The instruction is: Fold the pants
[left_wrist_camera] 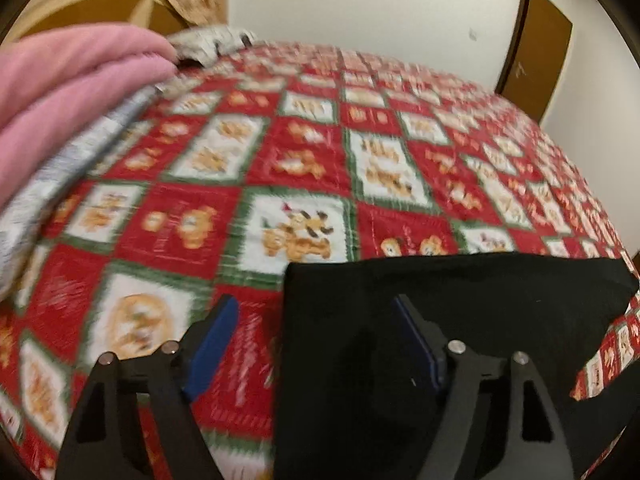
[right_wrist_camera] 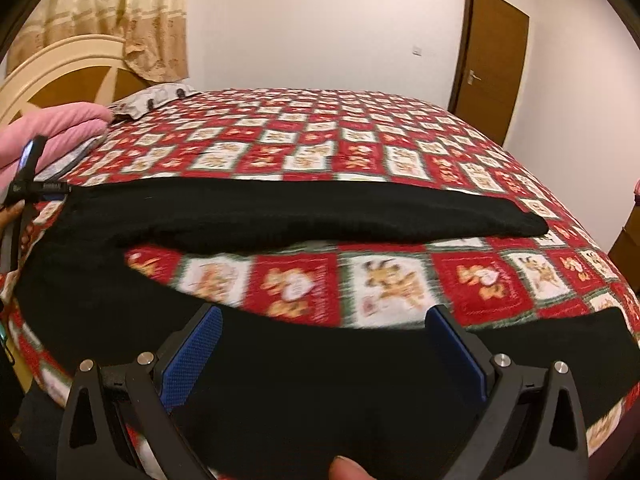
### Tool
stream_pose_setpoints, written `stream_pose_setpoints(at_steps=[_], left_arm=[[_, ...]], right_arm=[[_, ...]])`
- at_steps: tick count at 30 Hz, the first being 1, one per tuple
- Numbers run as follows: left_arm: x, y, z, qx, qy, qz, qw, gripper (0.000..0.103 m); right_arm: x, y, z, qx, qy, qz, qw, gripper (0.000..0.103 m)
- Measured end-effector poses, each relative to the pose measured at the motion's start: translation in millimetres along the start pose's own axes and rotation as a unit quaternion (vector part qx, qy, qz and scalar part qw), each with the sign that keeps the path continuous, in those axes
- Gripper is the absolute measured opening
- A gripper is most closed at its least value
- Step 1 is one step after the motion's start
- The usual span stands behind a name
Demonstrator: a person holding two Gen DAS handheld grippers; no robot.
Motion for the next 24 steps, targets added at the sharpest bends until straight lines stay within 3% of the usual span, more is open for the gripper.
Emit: stream_pose_setpoints(at_steps=[2, 5, 7, 9, 11, 13, 17, 24], left_arm=[[20, -3, -3, 0.012, 0.01, 0.027, 0.9995, 0.061], [22, -2, -9, 0.036, -0.001, 0.025, 0.9991, 0.061], [19, -3, -10, 0.046, 0.003, 0.033, 0.9984, 0.054], [15, -6, -4, 0.044, 0.035, 0.038, 0.9977, 0.042], [15, -10, 1, 0.033, 0.089, 0.039, 0.9947, 0.02], [17, -10, 6, 0.02, 0.111, 0.046, 0.9926, 0.02], [19, -8, 0, 0.037, 0.098, 0.039, 0.9938, 0.02], [24, -7, -5, 0.04, 0.074, 0.029, 0.996, 0.02]], right_arm=[[6, -8, -18, 0.006, 0.001, 0.0, 1.0, 0.102], [15, -23, -58, 0.036, 0.003, -0.001, 0.999, 0.101], [21, -35, -88, 0.057, 0.009, -0.002, 0.998, 0.099], [25, -47, -108, 0.071, 0.021, -0.001, 0.997, 0.091], [32, -61, -128, 0.079, 0.04, 0.006, 0.996, 0.078], [45, -78, -150, 0.093, 0.059, 0.02, 0.994, 0.075], [73, -102, -180, 0.112, 0.106, 0.041, 0.987, 0.074], [134, -135, -215, 0.158, 0.103, 0.077, 0.979, 0.074]])
Point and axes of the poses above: each gripper's, at about its wrist camera, not at the fingertips, and x roughly the way its jaws point, z to its left, y to its underside, the point moved 1 cm from there along x, roughly the way its jaws point, and after that the axes turned 6 degrees about z, right-handed, at the moved point
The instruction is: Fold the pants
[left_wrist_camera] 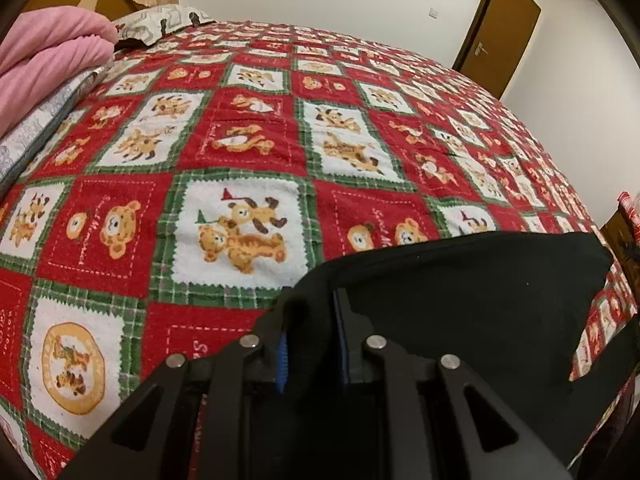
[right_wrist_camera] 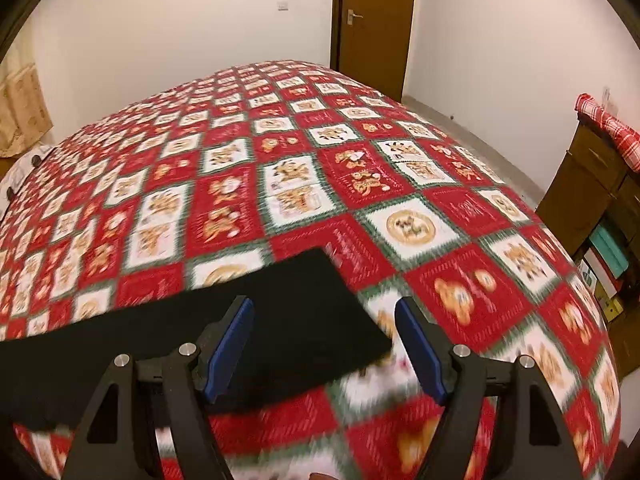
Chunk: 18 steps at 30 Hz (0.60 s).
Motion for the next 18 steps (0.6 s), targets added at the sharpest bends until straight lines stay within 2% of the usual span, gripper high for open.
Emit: stream_pose_setpoints(at_steps=[5, 8, 12, 13, 14, 15, 17, 18], left_arm=[[2, -3, 0, 0.003, 0.0, 0.007, 1.0, 0.02], [4, -5, -3, 0.01, -0.006, 0.008, 0.9999, 0.02], [7, -5, -3, 0.014, -0.006, 0.006, 0.9999, 0.02], [8, -5, -3, 0.014, -0.004, 0.006, 0.9999, 0.02], [9, -6, -2, 0.014, -0.002, 0.006, 0.9999, 0.02], [9, -7, -2, 0.014, 0.0, 0.007, 0.9999, 0.02], [10, -10, -2, 0.016, 0.0, 0.009, 0.9998, 0.019], [11, -11, -3, 0.019, -0.003, 0.009, 0.9998, 0.017]], right_arm=[[46, -24, 9, -0.008, 0.0, 0.031, 0.999, 0.074], [72, -33, 4, -0.007, -0.014, 0.055, 0.998, 0.073], [96, -34, 1, -0.008, -0.043, 0.085, 0.995, 0.065], [100, -32, 2, -0.015, -0.039, 0.085, 0.995, 0.06], [102, -31, 3, -0.02, -0.035, 0.085, 0.996, 0.05], [103, -31, 4, -0.023, -0.045, 0.086, 0.995, 0.044], [100, -31, 7, -0.021, -0.072, 0.08, 0.994, 0.012], [96, -31, 9, -0.022, -0.077, 0.074, 0.994, 0.008]])
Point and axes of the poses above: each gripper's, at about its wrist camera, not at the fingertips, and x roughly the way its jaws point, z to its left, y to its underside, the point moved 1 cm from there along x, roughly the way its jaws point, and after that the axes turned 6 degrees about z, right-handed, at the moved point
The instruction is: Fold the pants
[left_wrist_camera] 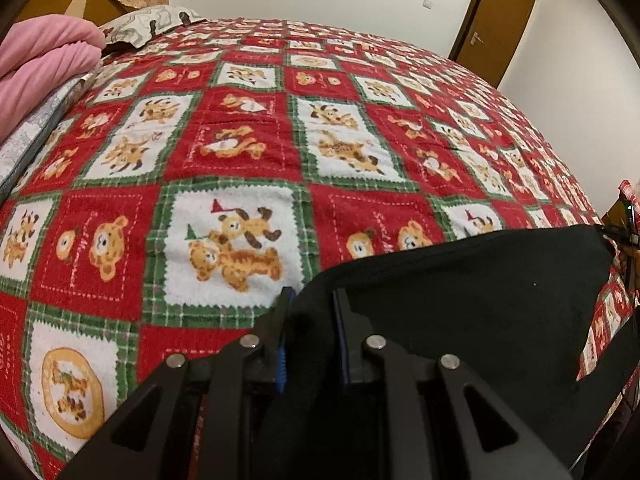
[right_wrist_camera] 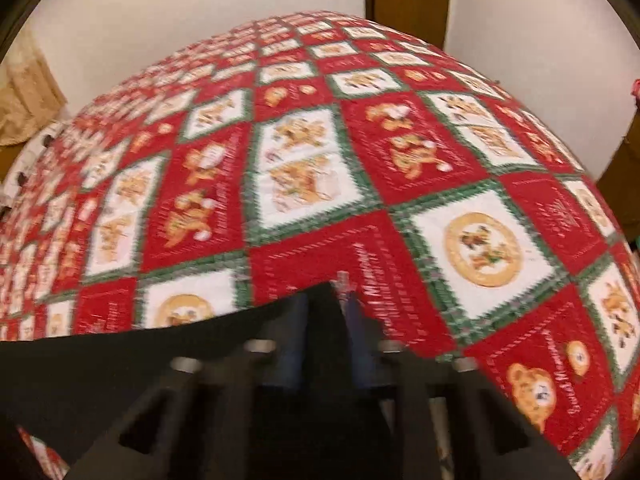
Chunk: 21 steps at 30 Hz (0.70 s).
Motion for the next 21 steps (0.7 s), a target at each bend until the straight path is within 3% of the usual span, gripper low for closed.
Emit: stream_pose_setpoints(at_steps=[6, 12, 17, 21], left_arm=[[-11, -2, -4, 0.005, -0.004, -0.018, 0.9998, 0.011], [-37, 4, -4, -0.004, 0.019, -0.07, 0.9974, 0.011], [-70, 17, -10, 0.005, 0.045, -0.132, 0.9902, 0.011], [-99, 47, -10, 0.009, 0.081, -0.172, 0.9818, 0.011]], right_arm=[[-41, 6, 15, -0.021, 0.009, -0.059, 0.998, 0.005], [-111, 32, 36, -0.048, 0.0, -0.148, 0.988, 0.005], [-167, 87, 65, -0.054, -0.016, -0.208, 0.976, 0.005], [-200, 147, 42, -0.047, -0.02, -0.229, 0.972, 0.005]])
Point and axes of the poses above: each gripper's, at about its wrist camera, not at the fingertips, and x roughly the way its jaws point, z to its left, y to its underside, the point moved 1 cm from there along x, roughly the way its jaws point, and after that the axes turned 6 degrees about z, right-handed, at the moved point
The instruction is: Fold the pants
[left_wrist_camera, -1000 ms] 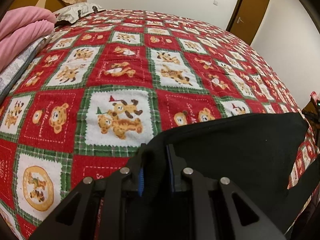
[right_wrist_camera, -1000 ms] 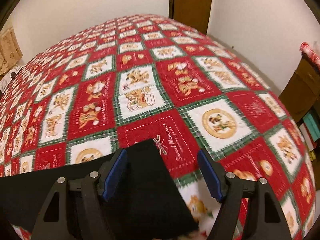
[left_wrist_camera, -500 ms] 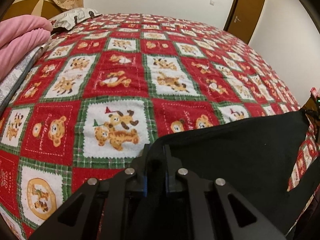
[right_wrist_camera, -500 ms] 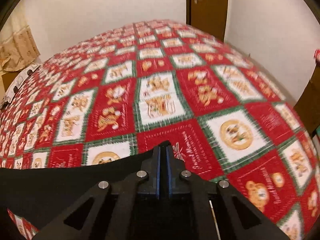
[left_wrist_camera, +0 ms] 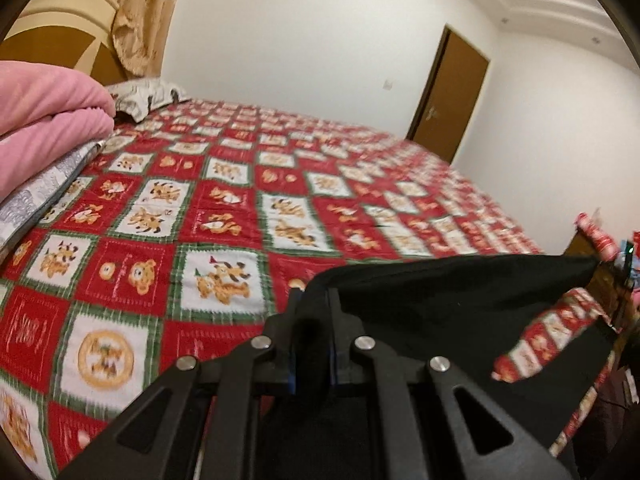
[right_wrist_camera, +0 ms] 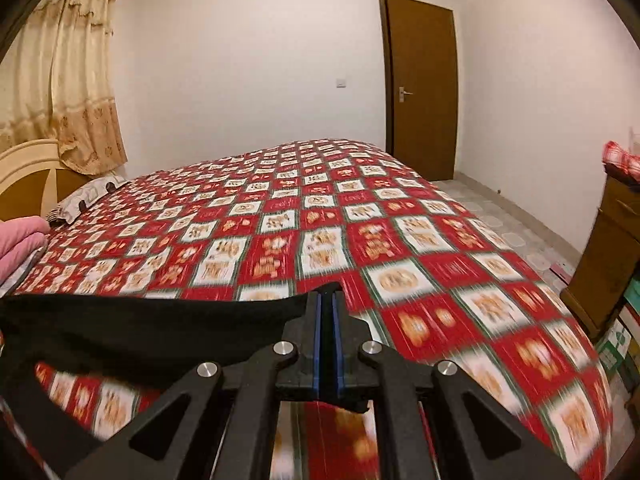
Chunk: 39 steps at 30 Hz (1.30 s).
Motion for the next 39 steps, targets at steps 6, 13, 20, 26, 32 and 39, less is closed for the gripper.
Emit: stream_pose_setpoints(at_steps=[6, 13, 20, 26, 32, 39], left_arm=[[-42, 58, -17, 0.047, 0.046, -0.042, 0.997, 0.011], [-50, 111, -9, 0.063, 0.05, -0.018, 0.9966, 0.012], [-57, 134, -6, 0.073, 0.045, -0.008, 0.9963, 0.023], [-62, 142, -9, 0.089, 0.027, -0.01, 0.9956, 0.031], [-66, 146, -16, 0.117, -0.004, -0.015, 0.993, 0.04], [-68, 153, -30, 0.17, -0.016, -0.019, 0.9852, 0.04]], right_arm=[[-54, 66, -23, 0.025, 0.015, 0.007, 1.0, 0.005], [-79, 122, -53, 0.06, 0.033, 0.056, 0.996, 0.005], [-112, 148, -81, 0.105, 0.089, 0.057, 0.989, 0.006], [-136, 141, -44, 0.083, 0.091, 0.041, 0.992, 0.024], [-113, 125, 99, -0.091, 0.013, 0.073, 0.993, 0.077], [-78, 152, 232, -0.266, -0.063, 0.113, 0.955, 0.054]])
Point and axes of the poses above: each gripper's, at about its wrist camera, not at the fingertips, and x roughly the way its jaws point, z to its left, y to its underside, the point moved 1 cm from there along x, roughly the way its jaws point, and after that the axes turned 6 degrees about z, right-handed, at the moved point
